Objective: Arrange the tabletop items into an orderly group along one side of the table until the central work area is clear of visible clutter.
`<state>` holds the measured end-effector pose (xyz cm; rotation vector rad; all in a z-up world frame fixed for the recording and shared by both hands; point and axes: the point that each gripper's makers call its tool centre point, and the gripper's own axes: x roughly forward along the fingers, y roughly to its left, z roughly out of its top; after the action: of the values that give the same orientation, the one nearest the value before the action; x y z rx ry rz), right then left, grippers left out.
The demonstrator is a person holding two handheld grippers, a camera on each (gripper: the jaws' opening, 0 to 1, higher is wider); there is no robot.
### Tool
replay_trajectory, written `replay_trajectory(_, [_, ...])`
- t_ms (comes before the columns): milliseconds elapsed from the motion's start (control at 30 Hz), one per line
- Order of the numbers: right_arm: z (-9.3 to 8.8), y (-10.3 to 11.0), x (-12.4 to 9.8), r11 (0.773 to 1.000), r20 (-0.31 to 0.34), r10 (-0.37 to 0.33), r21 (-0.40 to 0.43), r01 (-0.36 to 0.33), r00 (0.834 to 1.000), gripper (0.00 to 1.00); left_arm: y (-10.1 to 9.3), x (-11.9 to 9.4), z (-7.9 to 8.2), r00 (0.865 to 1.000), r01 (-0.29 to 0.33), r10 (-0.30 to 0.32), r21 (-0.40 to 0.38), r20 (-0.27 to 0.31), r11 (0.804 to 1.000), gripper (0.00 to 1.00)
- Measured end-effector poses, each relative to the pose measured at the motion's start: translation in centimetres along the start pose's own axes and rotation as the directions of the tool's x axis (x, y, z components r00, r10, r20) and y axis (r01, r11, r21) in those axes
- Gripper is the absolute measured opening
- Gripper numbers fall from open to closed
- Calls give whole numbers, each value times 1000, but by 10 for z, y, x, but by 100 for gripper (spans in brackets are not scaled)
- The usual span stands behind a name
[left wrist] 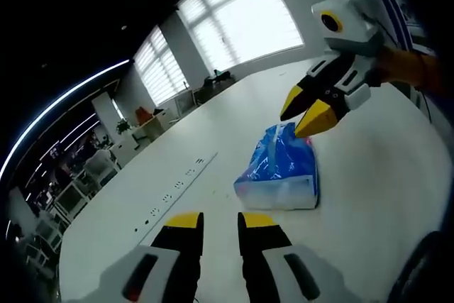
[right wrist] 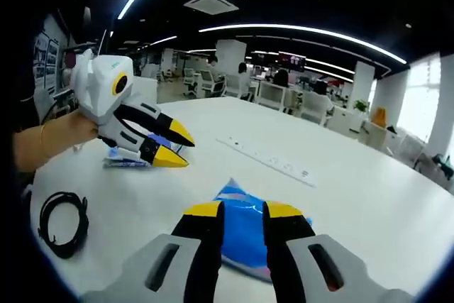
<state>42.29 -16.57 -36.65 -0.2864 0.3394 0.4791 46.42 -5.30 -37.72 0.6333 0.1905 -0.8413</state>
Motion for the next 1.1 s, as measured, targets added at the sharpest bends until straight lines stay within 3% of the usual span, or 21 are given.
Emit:
replay_trajectory(433, [11,28,17,998,4,61,-19,-61,998,24,12,-27,-15,999,-32,33,-72,12,997,20])
replay_trajectory(667, [17,42,23,995,16,97,-28,-96,995,35,17,-45,-24,998,-48,52,-117,29,992,33])
replay_trajectory(700, [18,45,24,994,18,103,-35,-102,995,38,20,-49,-26,998,-58,62,-139,25,989,36])
replay_trajectory(767, [20,51,30,993,24,118,-27,-117,993,50,22,-55,-29,997,-62,69,-193,29,979,53])
replay_trajectory(867, [23,61,35,990,33,142,-29,-141,989,50,27,-67,-31,994,-78,92,-227,55,971,82])
replay_trajectory(1033, [34,77,47,985,48,170,-18,-169,984,52,39,-86,-44,990,-123,134,-232,36,965,97])
replay_trajectory(1100, [38,82,50,984,54,178,-15,-178,983,52,43,-92,-50,989,-132,143,-240,31,962,98])
